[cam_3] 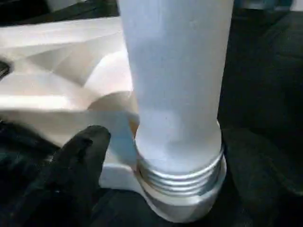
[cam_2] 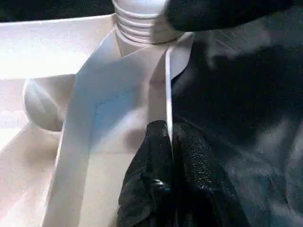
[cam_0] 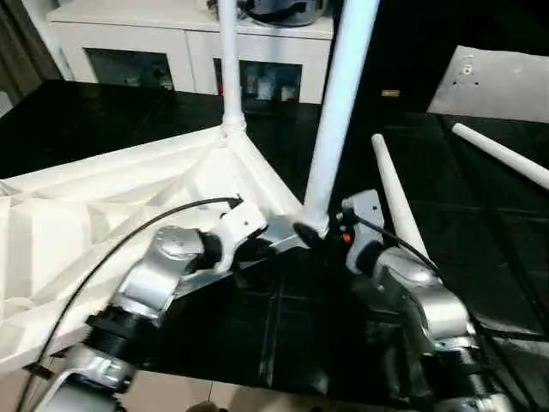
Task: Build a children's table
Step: Rotate leg to tighten
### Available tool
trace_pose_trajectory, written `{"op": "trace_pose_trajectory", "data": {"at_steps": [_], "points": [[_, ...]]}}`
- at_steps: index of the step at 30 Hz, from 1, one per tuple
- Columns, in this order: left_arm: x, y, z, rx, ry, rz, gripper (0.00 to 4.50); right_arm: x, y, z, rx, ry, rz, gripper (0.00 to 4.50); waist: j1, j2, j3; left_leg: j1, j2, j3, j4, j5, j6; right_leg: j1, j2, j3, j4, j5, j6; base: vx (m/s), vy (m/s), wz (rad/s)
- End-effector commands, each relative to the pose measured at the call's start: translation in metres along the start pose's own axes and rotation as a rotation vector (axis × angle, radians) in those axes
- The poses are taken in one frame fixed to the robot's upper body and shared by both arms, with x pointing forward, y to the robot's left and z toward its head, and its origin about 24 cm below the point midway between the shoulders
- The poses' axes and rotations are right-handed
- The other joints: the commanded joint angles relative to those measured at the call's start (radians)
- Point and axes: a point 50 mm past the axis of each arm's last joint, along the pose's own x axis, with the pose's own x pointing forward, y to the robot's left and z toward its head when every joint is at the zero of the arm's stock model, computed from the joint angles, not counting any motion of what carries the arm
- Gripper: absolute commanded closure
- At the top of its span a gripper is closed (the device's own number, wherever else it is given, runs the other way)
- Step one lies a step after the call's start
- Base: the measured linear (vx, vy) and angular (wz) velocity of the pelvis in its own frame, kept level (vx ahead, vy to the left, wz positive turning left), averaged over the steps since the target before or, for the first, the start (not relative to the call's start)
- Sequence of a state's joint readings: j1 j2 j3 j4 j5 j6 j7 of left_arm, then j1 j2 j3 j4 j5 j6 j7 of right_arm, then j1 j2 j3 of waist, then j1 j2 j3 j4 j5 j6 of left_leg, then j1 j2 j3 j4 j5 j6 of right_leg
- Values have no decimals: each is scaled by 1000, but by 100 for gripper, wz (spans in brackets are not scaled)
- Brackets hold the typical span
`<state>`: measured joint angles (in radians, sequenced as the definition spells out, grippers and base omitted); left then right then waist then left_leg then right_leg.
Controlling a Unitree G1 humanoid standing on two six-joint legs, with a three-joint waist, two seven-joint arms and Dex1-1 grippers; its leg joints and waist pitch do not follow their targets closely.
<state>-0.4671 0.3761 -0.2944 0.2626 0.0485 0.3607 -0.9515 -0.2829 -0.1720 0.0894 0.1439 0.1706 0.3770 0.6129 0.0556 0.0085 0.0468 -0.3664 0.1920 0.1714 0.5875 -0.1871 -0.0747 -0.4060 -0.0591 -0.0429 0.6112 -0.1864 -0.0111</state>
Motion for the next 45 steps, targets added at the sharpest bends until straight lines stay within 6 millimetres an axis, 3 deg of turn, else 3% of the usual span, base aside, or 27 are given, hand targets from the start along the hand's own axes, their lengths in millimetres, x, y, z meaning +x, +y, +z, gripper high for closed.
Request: {"op": "trace_pose_trajectory", "data": {"at_steps": [1,6,9,16,20,21,25,30,36,37,45], "points": [[-5,0,7,81,-32,-64,450,-1,12,5,-32,-20,158,22,5,2,-61,7,29,-8,-65,-172,26,58,-68,44,-70,-137,-183,0,0,0],[-17,-1,-2,179,28,-232,450,-23,-4,9,-106,44,301,6,9,0,-59,9,32,-6,-65,-186,38,54,-69,43,-71,-160,-199,0,0,0],[-21,-1,-3,197,39,-284,450,-29,-8,11,-118,68,356,6,16,3,-59,11,33,-6,-65,-186,36,52,-70,42,-69,-160,-210,0,0,0],[-28,-2,-5,266,74,-437,450,-41,-13,15,-159,175,541,6,38,-4,-59,12,35,-4,-61,-179,39,53,-72,42,-65,-165,-215,0,0,0],[-29,-3,-5,285,88,-481,450,-41,-13,14,-192,211,582,6,41,-4,-61,11,36,-5,-62,-174,34,54,-73,40,-64,-167,-219,0,0,0],[-29,-4,-5,285,88,-493,450,-41,-12,13,-204,218,589,6,43,1,-62,12,37,-5,-61,-175,32,52,-74,40,-63,-164,-221,0,0,0],[-30,-5,-7,291,97,-519,450,-39,-11,12,-215,231,613,6,44,-5,-62,12,37,-4,-61,-179,26,53,-73,40,-62,-151,-230,0,0,0],[-30,-5,-7,301,98,-528,450,-39,-11,9,-218,242,638,6,52,-6,-63,12,37,-4,-60,-168,32,53,-73,40,-60,-149,-228,0,0,0],[-31,-4,-7,301,98,-527,450,-37,-9,8,-222,235,650,53,53,-6,-63,12,38,-4,-60,-170,31,53,-73,40,-61,-163,-223,0,0,0],[-31,-4,-7,301,97,-526,450,-36,-8,7,-219,232,653,82,53,-11,-63,12,38,-3,-60,-166,32,53,-73,40,-61,-159,-223,0,0,0],[-32,-3,-7,290,83,-503,450,-32,2,4,-217,218,672,90,51,-6,-59,12,37,-4,-62,-174,30,50,-72,40,-62,-170,-219,0,0,0]]}}
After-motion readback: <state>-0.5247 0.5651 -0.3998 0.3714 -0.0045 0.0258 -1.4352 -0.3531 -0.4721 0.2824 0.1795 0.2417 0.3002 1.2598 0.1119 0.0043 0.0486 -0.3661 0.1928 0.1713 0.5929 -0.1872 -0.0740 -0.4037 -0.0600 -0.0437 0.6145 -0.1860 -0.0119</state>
